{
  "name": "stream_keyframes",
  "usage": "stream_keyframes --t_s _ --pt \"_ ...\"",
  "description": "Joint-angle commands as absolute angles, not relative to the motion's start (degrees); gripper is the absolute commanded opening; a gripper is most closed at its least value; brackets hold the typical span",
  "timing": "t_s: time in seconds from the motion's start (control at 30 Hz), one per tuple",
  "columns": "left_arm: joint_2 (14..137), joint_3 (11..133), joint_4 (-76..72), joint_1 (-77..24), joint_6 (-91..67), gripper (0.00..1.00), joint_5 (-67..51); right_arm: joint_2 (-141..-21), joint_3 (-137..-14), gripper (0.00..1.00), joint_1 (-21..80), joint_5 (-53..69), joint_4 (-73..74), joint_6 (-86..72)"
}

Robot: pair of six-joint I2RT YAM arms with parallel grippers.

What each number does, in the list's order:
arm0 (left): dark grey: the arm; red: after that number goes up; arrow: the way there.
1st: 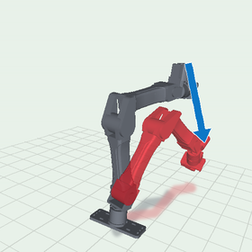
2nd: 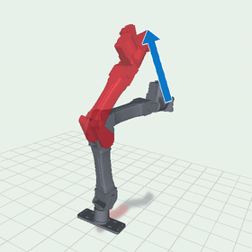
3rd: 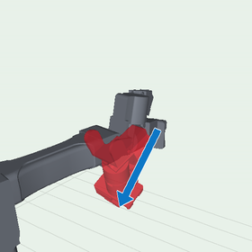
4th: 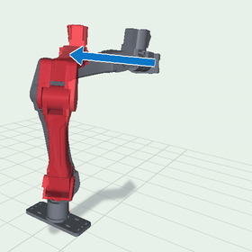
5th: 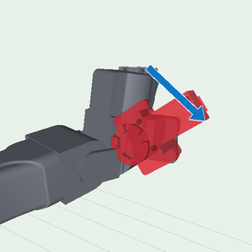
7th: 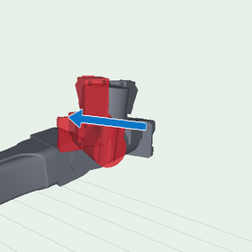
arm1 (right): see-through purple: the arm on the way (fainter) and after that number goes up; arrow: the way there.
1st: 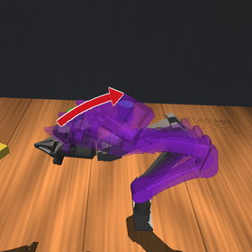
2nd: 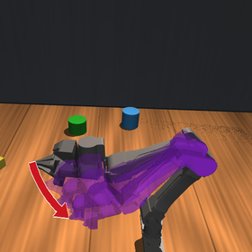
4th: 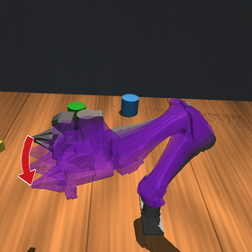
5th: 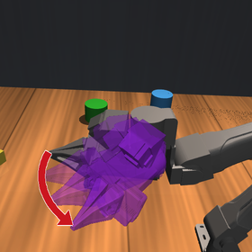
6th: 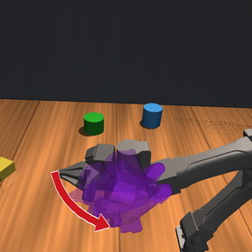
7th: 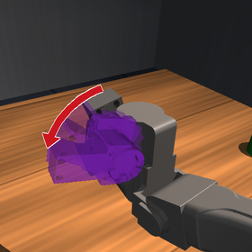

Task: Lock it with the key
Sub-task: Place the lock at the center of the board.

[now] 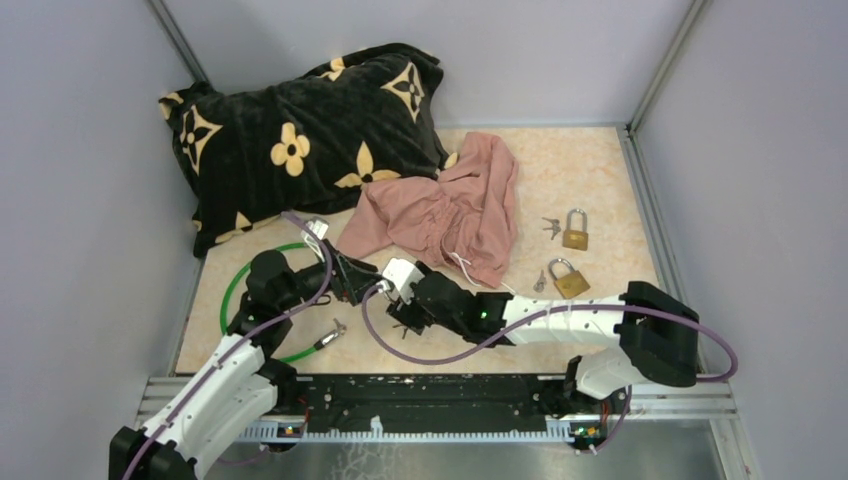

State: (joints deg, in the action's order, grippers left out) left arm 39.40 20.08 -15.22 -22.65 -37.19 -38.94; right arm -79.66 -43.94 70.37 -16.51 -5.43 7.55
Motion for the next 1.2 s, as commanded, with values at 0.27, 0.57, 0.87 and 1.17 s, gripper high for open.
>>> stream_keyframes --t_s 0.27,0.57,0.87,1.17 --pt "42.40 30.03 1.56 -21.88 -15.84 0.99 -21.13 -80.88 -43.84 0.00 67.67 -21.36 16.34 -30.64" --pt "56.94 44.58 23.10 -20.16 24.47 0.99 -8.22 -89.19 -47.24 0.01 66.45 -18.37 20.59 -35.37" --pt "64.20 47.45 39.95 -15.52 38.34 0.99 -6.82 -93.79 -50.59 0.50 66.45 -13.30 22.54 -36.40" --pt "64.73 47.07 40.35 -4.96 40.36 0.99 -7.34 -93.69 -52.08 0.87 66.45 -13.43 21.71 -36.07"
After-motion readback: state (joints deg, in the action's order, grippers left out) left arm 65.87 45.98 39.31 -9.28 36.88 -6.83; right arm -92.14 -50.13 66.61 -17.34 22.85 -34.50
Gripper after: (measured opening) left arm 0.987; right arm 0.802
